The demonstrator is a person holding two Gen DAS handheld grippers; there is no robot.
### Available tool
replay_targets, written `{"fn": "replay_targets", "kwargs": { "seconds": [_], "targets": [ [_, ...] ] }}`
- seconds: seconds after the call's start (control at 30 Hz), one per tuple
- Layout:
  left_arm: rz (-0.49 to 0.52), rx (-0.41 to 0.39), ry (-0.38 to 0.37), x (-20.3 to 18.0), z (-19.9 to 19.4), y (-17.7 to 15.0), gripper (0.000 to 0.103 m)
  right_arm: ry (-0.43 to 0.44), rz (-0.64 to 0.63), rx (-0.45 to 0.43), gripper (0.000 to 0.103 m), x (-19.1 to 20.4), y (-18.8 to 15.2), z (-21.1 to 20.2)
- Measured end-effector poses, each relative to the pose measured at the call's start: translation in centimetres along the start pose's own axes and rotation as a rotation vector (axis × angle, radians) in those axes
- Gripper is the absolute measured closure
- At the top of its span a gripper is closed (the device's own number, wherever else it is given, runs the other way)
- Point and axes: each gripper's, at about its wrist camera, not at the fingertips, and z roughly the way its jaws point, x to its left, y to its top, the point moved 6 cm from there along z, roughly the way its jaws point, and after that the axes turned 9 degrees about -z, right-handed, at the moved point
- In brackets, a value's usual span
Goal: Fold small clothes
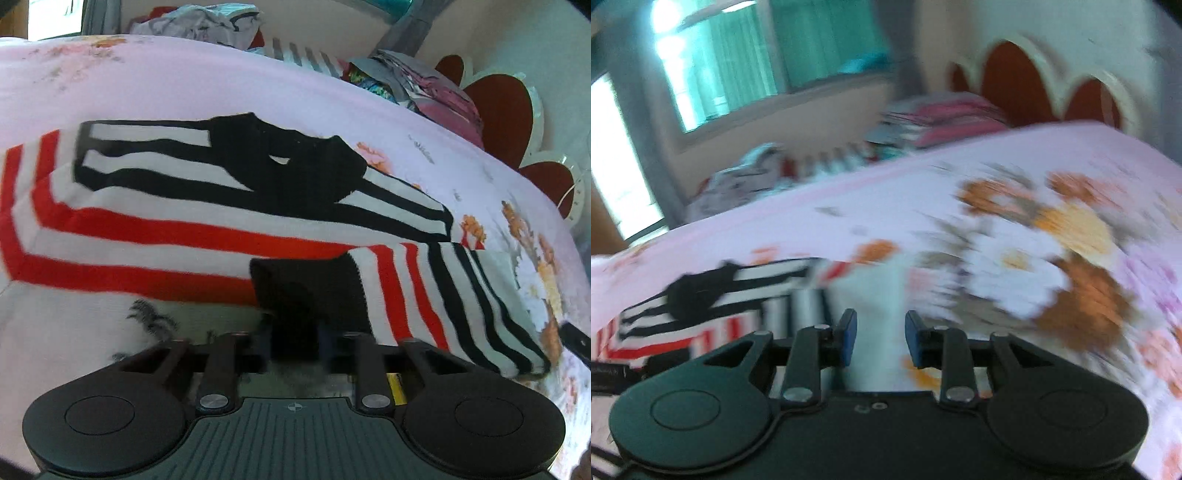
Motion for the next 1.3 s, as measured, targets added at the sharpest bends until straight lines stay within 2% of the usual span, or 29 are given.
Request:
{"fn": "replay_targets", "kwargs": {
  "seconds": [0.03,0.07,0.2,0.3,0.37,0.47,0.6,0.67,0.7,0.77,0.8,0.87,0.9,0.97,1.0,1.03,1.07,1.13,1.17,1.2,1.23,1.3],
  "targets": [
    [0.016,-0.01,0.008,-0.3,0.1,-0.1,0.095,-0.007,0.022,0.009,0.074,-0.6,-0.3,0.2],
    [0.034,-0.025,0.008,-0.6,-0.1,0.0,0.097,-0.008,0.038,0.017,0.074,-1.1,-0.6,0.2],
    [0.108,-0.215,0.01,-1.1,-4.9,2.1,0.097,0.011,0.04,0.032,0.074,-1.6,-1.0,1.0],
    [0.137,-0.295,0.084,1.3,-7.5,3.1,0.097,0.045,0.026,0.034,0.074,-0.1,-0.6,1.8],
    [0.145,-0.293,0.142,3.5,-7.6,3.1,0.097,0.068,0.011,0.034,0.073,0.8,-0.3,2.2],
    [0.097,-0.244,0.175,6.6,-6.3,2.2,0.097,0.092,-0.01,0.044,0.071,1.8,-0.2,2.8],
    [0.104,-0.214,0.201,7.1,-4.7,0.6,0.095,0.106,-0.023,0.061,0.067,2.3,0.0,3.7],
    [0.114,-0.222,0.234,7.0,-4.7,0.3,0.06,0.124,-0.027,0.068,0.061,2.5,0.4,4.4],
    [0.109,-0.24,0.242,7.2,-4.8,0.5,0.028,0.138,-0.025,0.066,0.056,2.6,0.9,4.9],
    [0.089,-0.279,0.227,7.6,-5.0,1.3,0.025,0.173,-0.022,0.057,0.049,3.0,2.0,6.2],
    [0.075,-0.263,0.211,8.2,-5.1,1.6,0.026,0.188,-0.021,0.061,0.049,3.3,2.5,7.3],
    [0.044,-0.241,0.185,9.0,-4.4,2.5,0.038,0.228,-0.007,0.09,0.049,3.7,3.2,9.9],
    [0.035,-0.226,0.181,9.3,-3.8,2.8,0.048,0.241,0.001,0.105,0.051,3.9,3.4,11.0],
    [0.018,-0.216,0.166,9.5,-2.9,3.3,0.057,0.261,0.041,0.15,0.053,4.0,3.5,13.5],
    [0.021,-0.21,0.141,9.3,-2.7,3.4,0.087,0.282,0.07,0.174,0.056,4.1,3.5,14.6],
    [0.034,-0.2,0.111,9.1,-2.5,3.5,0.097,0.312,0.094,0.191,0.08,4.2,3.3,15.3],
    [0.041,-0.225,0.1,8.8,-2.8,3.5,0.097,0.333,0.095,0.184,0.094,4.4,3.4,15.4],
    [0.08,-0.339,0.1,8.0,-4.5,3.1,0.097,0.294,-0.008,0.112,0.094,5.2,4.0,13.9],
    [0.101,-0.367,0.136,8.0,-4.7,2.7,0.097,0.274,-0.059,0.081,0.094,5.6,4.0,13.4],
    [0.106,-0.361,0.162,8.2,-4.3,2.3,0.097,0.239,-0.107,0.097,0.094,5.9,3.4,13.7],
    [0.093,-0.321,0.174,8.6,-3.3,1.8,0.097,0.209,-0.133,0.131,0.092,5.9,2.7,14.4],
    [0.074,-0.318,0.174,9.0,-2.7,1.4,0.096,0.201,-0.111,0.129,0.092,5.5,2.5,14.5]
  ]
}}
